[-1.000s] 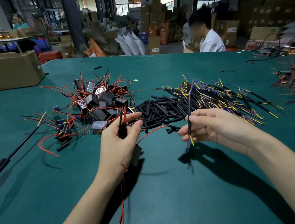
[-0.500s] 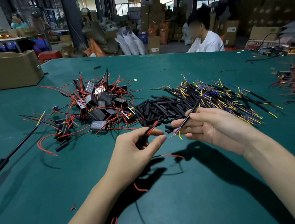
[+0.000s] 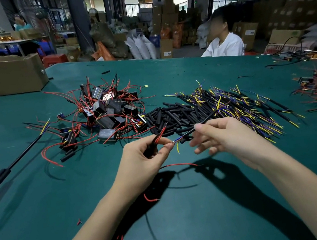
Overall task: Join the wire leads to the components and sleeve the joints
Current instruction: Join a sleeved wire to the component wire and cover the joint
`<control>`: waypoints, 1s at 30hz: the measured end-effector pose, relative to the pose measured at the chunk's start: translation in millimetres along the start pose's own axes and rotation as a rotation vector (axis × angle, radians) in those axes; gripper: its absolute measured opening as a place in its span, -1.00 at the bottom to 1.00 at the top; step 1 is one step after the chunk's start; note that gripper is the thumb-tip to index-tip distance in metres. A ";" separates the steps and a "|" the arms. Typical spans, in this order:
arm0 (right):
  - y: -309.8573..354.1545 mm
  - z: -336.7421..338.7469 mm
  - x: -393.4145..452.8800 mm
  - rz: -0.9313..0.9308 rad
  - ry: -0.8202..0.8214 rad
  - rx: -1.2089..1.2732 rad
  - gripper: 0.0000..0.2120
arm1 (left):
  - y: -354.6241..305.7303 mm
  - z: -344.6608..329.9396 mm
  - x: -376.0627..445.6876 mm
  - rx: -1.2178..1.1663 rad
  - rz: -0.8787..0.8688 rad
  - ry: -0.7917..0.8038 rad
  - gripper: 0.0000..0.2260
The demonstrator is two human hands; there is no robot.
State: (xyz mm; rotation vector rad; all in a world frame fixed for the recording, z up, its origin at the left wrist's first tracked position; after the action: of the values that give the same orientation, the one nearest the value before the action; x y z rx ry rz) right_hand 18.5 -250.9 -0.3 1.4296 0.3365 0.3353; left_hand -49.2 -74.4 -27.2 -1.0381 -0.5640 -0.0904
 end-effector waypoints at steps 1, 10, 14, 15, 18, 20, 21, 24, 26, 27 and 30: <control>0.4 0.3 0.3 0.017 -0.042 -0.062 -0.77 | 0.1 -0.2 0.2 -0.003 0.004 0.001 -0.89; 9.0 -22.4 -9.6 0.616 -0.186 -0.681 -0.94 | -0.6 1.7 0.8 -0.030 0.002 0.034 -0.85; 2.3 -28.4 -8.6 0.536 -0.022 -0.578 -0.92 | -0.6 2.8 0.1 -0.026 -0.010 0.054 -0.87; 1.8 -27.3 -7.9 0.520 -0.008 -0.525 -0.91 | -0.9 2.7 -0.1 -0.021 -0.008 0.050 -0.88; 4.2 -27.8 -8.2 0.539 -0.005 -0.488 -0.91 | -1.6 2.4 0.0 -0.051 0.019 0.040 -0.92; 5.8 -29.7 -9.5 0.561 -0.015 -0.470 -0.90 | -1.3 3.4 0.2 -0.097 0.040 0.045 -0.90; 5.7 -30.7 -9.9 0.558 -0.020 -0.452 -0.90 | -0.7 4.1 0.1 -0.108 0.049 0.047 -0.88; 3.1 -32.5 -9.1 0.495 -0.021 -0.342 -0.86 | -0.6 4.1 0.7 -0.095 0.060 0.065 -0.93; 1.3 -33.3 -8.4 0.455 -0.033 -0.269 -0.84 | 0.4 2.8 0.9 -0.086 0.065 0.082 -0.91; 1.0 -33.7 -8.3 0.444 -0.040 -0.245 -0.83 | 0.8 2.4 0.8 -0.085 0.066 0.089 -0.90; 0.5 -36.1 -7.4 0.408 -0.056 -0.167 -0.80 | 1.4 1.6 0.5 -0.092 0.063 0.097 -0.88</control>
State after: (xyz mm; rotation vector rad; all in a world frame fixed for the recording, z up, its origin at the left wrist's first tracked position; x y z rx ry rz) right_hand -3.4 -221.5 -3.6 1.3341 -0.0336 0.6380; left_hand -49.0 -72.2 -27.5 -1.1333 -0.4419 -0.1119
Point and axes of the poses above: each hand's wrist, its own x-axis towards the middle knuckle, its own z-axis out of the back of the hand, y = z × x, the point moved 3 cm from there along x, towards the middle knuckle, and after that the axes turned 6 degrees about x, right-handed, at the moved point
